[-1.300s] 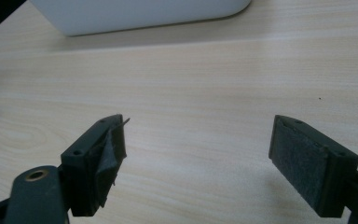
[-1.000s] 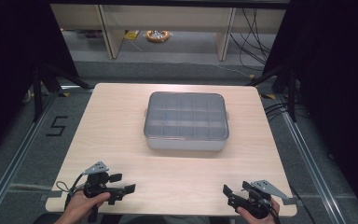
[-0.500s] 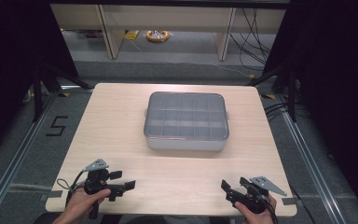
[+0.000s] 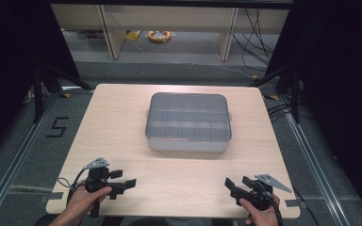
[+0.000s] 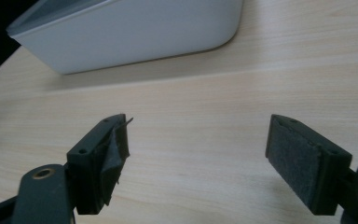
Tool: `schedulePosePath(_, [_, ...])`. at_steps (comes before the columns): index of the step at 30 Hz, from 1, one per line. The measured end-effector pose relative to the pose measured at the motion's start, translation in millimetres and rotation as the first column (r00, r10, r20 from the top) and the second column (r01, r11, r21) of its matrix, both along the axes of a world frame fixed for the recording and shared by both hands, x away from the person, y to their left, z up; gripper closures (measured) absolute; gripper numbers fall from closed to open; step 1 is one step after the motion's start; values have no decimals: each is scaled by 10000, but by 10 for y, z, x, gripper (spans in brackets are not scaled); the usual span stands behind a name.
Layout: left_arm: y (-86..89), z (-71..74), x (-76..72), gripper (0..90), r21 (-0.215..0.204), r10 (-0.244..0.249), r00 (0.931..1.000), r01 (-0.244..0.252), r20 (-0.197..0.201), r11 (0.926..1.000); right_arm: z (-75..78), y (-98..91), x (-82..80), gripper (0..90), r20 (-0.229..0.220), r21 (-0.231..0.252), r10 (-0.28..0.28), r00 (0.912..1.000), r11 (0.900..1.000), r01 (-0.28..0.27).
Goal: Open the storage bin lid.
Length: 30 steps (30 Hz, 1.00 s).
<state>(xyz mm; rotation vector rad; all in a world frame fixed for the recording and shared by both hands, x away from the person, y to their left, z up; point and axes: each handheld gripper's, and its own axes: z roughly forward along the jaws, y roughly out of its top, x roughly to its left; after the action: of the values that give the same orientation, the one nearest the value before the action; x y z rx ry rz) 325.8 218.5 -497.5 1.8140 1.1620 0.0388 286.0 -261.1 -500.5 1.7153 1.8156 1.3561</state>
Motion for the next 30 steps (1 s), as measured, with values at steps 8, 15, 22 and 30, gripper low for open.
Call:
schedulePosePath(8, [26,67,94,180,-155,107,9999,-106,64,9998,157,-47,86,235,-59,540,-46,10000,9985,49])
schedulePosePath(15, [36,100,220,181,-316,265,9996,-267,-50,9991,262,-119,229,256,108,683,-58,9999,9977,50])
schedulePosePath(22, [41,180,306,184,-448,380,9992,-375,102,9983,372,-143,454,274,-19,859,-165,9999,9962,166])
schedulePosePath(30, [35,245,417,186,-509,492,9987,-486,99,9975,463,-161,620,297,92,676,-308,9995,9973,301])
